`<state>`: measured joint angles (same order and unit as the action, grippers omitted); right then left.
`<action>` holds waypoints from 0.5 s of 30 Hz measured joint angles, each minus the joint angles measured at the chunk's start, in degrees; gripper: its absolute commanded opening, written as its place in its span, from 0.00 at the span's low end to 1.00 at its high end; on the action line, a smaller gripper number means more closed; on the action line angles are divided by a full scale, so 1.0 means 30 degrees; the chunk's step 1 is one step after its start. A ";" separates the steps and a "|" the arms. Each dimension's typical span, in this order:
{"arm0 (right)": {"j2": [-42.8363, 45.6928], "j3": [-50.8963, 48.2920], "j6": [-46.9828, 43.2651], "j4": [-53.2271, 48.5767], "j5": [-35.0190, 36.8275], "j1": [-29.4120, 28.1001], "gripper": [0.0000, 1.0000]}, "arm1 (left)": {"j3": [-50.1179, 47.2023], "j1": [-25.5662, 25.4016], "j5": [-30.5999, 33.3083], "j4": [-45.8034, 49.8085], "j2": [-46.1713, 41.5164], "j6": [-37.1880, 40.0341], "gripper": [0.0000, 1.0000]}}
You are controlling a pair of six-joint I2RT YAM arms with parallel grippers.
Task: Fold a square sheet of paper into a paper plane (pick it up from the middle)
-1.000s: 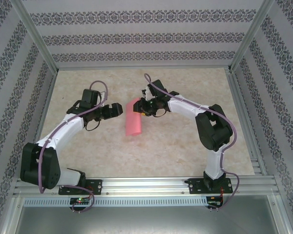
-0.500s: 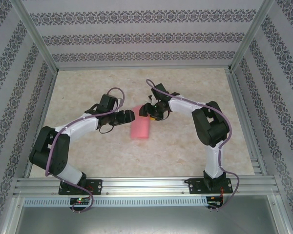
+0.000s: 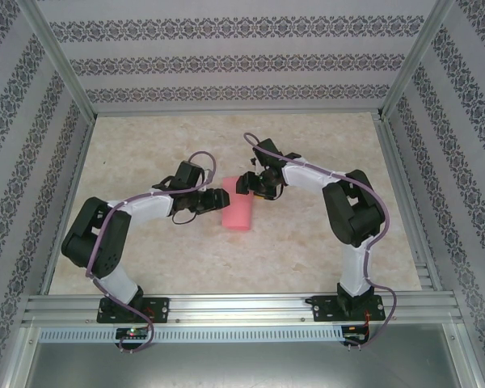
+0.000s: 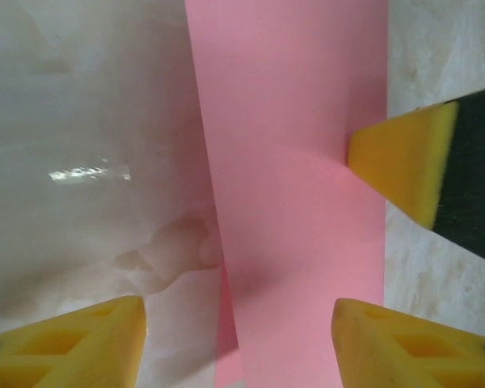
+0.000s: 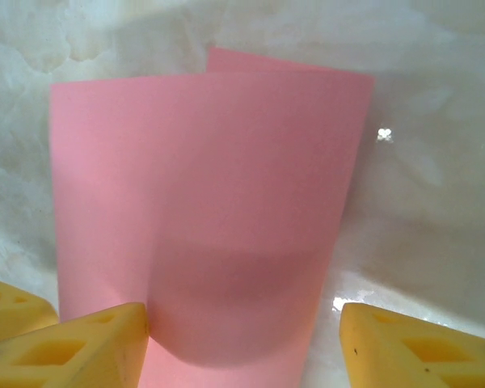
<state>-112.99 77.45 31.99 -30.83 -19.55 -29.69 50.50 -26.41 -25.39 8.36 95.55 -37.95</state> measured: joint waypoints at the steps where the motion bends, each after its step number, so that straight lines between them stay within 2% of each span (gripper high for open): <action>1: 0.0109 -0.0102 0.0036 0.0000 0.0007 0.0044 0.64 | 0.0007 -0.0087 -0.0117 -0.0095 0.0153 -0.0029 0.57; 7: 0.0313 -0.0641 0.0503 -0.0007 0.0291 0.0197 0.62 | 0.0160 -0.0430 -0.0656 -0.0364 0.0984 -0.0146 0.44; 15: 0.0714 -0.1005 0.0874 0.0036 0.0284 0.0197 0.64 | 0.0984 -0.0729 -0.0954 -0.0510 0.2091 -0.0153 0.35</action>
<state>-110.85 74.43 34.61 -30.72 -18.70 -29.10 53.45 -28.60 -28.25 6.83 101.82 -38.41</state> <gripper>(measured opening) 0.630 0.358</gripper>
